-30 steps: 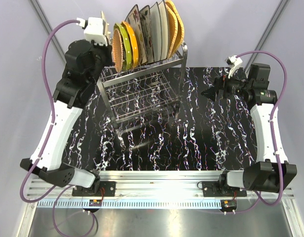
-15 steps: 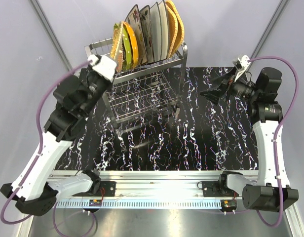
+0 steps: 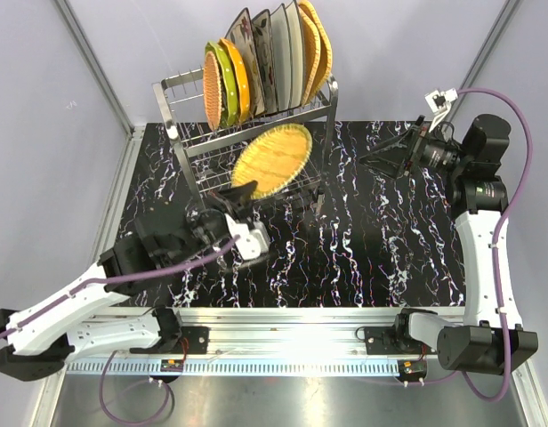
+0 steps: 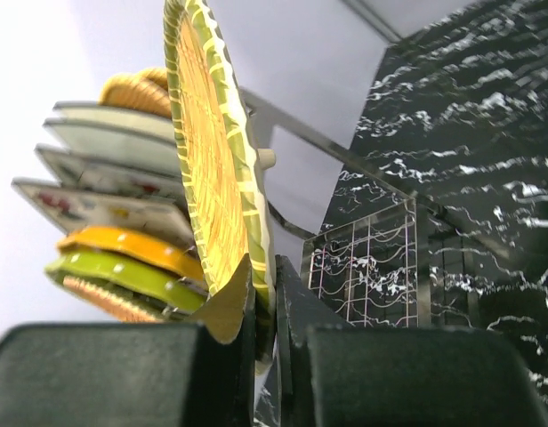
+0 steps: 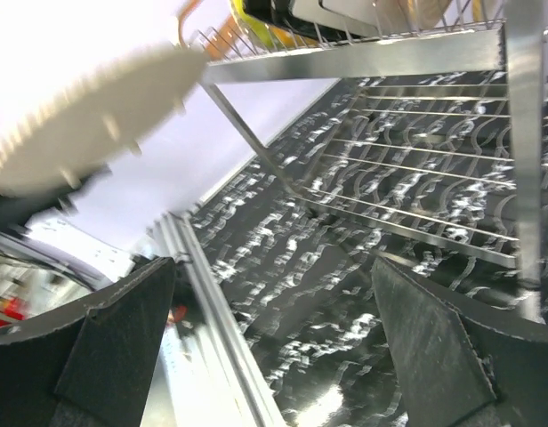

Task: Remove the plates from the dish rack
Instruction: Pass the plate from the left arm to the right

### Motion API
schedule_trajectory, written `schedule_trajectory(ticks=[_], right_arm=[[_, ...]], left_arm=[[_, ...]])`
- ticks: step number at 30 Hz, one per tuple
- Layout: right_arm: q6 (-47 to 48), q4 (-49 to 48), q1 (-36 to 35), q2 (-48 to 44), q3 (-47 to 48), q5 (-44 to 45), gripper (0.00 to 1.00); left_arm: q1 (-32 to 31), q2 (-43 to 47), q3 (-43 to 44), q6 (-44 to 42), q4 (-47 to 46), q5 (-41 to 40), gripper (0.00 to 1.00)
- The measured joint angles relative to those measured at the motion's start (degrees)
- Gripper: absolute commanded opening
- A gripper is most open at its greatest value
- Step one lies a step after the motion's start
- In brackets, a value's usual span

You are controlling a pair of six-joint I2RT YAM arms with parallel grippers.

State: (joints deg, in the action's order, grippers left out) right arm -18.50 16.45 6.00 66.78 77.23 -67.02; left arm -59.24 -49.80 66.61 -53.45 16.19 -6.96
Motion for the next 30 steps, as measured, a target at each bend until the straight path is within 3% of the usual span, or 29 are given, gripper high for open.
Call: schedule_trajectory(ticks=[7, 13, 22, 30], right_arm=[[-13.6, -6.3, 0.0, 0.0, -1.7, -0.1, 1.00], [-20.0, -7.0, -0.1, 0.0, -2.9, 0.2, 1.00], [-14.6, 3.6, -4.5, 0.0, -3.5, 7.9, 0.97], [-11.6, 10.4, -8.3, 0.0, -6.7, 14.4, 0.80]], left_arm=[[-8.9, -1.1, -3.1, -10.8, 0.8, -5.8, 0.00], [-11.2, -4.2, -6.5, -16.8, 0.4, -8.4, 0.00], [-13.3, -8.6, -8.9, -21.8, -1.7, -10.4, 0.00], [-14.2, -10.2, -10.3, -23.6, -5.7, -11.8, 0.00]])
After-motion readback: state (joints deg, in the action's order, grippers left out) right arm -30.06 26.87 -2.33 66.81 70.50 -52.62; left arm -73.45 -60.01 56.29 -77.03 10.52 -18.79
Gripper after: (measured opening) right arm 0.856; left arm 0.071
